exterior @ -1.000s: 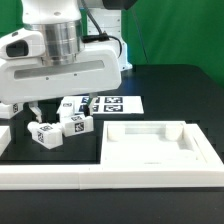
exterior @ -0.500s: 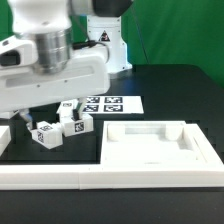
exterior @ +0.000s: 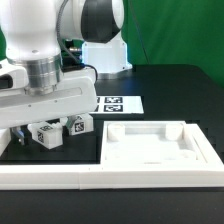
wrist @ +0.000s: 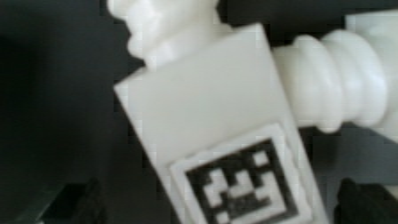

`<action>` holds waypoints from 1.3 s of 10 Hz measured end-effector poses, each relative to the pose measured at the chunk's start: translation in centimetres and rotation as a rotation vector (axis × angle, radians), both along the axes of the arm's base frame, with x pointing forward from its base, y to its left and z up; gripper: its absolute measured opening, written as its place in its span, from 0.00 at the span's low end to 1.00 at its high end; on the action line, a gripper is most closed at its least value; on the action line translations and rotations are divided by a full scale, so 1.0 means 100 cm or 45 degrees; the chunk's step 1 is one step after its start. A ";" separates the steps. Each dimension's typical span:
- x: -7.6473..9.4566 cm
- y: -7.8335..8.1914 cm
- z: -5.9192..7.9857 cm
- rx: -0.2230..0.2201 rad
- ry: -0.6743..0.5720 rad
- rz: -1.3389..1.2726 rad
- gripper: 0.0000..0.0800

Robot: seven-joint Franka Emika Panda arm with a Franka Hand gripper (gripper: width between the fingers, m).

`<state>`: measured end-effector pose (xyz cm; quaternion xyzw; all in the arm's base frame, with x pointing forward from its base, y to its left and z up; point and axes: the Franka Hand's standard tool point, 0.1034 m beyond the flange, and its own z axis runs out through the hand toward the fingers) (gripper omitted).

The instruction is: Assemble one leg

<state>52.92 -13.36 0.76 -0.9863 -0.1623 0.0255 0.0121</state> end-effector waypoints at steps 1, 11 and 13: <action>-0.002 0.001 -0.002 -0.004 -0.005 0.002 0.81; 0.025 0.015 0.038 -0.009 -0.052 0.023 0.35; 0.026 0.046 0.070 -0.002 -0.069 -0.083 0.35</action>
Offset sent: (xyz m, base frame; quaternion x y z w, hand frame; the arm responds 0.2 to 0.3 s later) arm 0.0000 0.0000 0.0000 0.0000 0.0000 0.0000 1.0000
